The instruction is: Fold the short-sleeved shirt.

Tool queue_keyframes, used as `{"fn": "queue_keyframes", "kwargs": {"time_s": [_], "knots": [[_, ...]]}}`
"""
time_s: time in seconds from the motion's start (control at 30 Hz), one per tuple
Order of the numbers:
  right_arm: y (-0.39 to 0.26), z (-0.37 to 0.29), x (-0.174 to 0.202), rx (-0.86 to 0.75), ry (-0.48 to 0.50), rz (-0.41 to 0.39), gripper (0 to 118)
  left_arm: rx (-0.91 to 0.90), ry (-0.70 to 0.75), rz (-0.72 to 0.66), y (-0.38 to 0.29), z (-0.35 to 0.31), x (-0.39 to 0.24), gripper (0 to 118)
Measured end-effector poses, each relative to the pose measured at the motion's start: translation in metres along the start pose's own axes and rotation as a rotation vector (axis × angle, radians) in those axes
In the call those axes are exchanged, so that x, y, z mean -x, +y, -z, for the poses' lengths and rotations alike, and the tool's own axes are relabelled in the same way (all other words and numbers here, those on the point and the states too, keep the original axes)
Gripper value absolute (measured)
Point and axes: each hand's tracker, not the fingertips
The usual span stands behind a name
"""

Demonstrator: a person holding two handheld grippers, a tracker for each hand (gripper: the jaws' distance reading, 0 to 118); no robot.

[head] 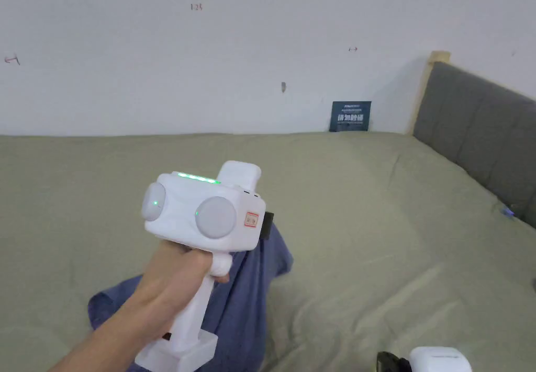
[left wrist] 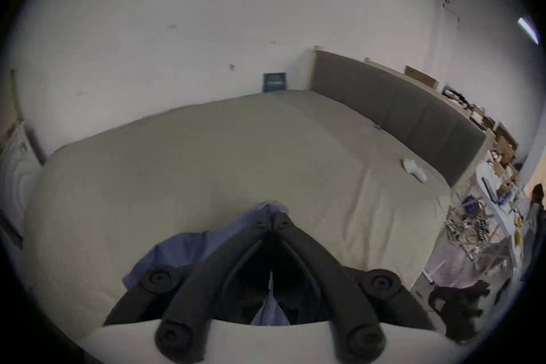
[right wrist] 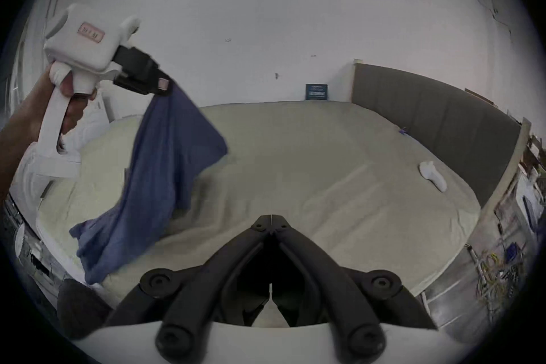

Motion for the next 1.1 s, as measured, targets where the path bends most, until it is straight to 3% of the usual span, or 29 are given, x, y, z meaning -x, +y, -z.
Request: {"fn": "queue_keyframes", "kwargs": {"time_s": [0.23, 0.37, 0.4, 0.43, 0.47, 0.5, 0.7, 0.8, 0.83, 0.87, 0.9, 0.93, 0.97, 1.1], "knots": [[-0.012, 0.031, -0.004, 0.074, -0.018, 0.020, 0, 0.244, 0.023, -0.068, -0.070, 0.112, 0.008, 0], [-0.014, 0.042, -0.001, 0.092, -0.014, 0.015, 0, 0.272, 0.034, -0.092, -0.099, 0.127, 0.023, 5], [-0.013, 0.043, 0.000, 0.093, -0.013, 0.011, 0, 0.252, 0.017, -0.101, -0.101, 0.122, 0.026, 21], [-0.012, 0.044, 0.001, 0.094, -0.011, 0.008, 0, 0.224, 0.014, -0.115, -0.103, 0.113, 0.029, 63], [-0.011, 0.044, 0.003, 0.093, -0.008, 0.007, 0, 0.226, 0.033, -0.120, -0.103, 0.102, 0.032, 91], [-0.010, 0.042, 0.004, 0.089, -0.003, 0.005, 0, 0.205, 0.047, -0.128, -0.103, 0.090, 0.034, 102], [-0.002, 0.023, 0.016, 0.028, 0.024, -0.015, 0, -0.032, 0.197, -0.167, -0.123, -0.053, 0.058, 100], [0.000, 0.015, 0.021, -0.006, 0.030, -0.026, 0, -0.181, 0.349, -0.210, -0.151, -0.141, 0.067, 95], [0.001, 0.011, 0.022, -0.026, 0.034, -0.025, 0, -0.217, 0.424, -0.219, -0.163, -0.168, 0.068, 82], [0.002, 0.009, 0.024, -0.040, 0.029, -0.027, 0, -0.259, 0.480, -0.225, -0.177, -0.193, 0.068, 51], [0.003, 0.006, 0.026, -0.049, 0.026, -0.029, 0, -0.296, 0.527, -0.230, -0.187, -0.212, 0.069, 7], [0.005, 0.004, 0.028, -0.059, 0.029, -0.034, 0, -0.310, 0.577, -0.240, -0.199, -0.230, 0.070, 0], [0.006, 0.002, 0.030, -0.069, 0.028, -0.038, 0, -0.352, 0.669, -0.274, -0.214, -0.247, 0.073, 0], [0.011, -0.007, 0.035, -0.095, 0.034, -0.047, 0, -0.331, 0.648, -0.347, -0.241, -0.284, 0.089, 0]]}}
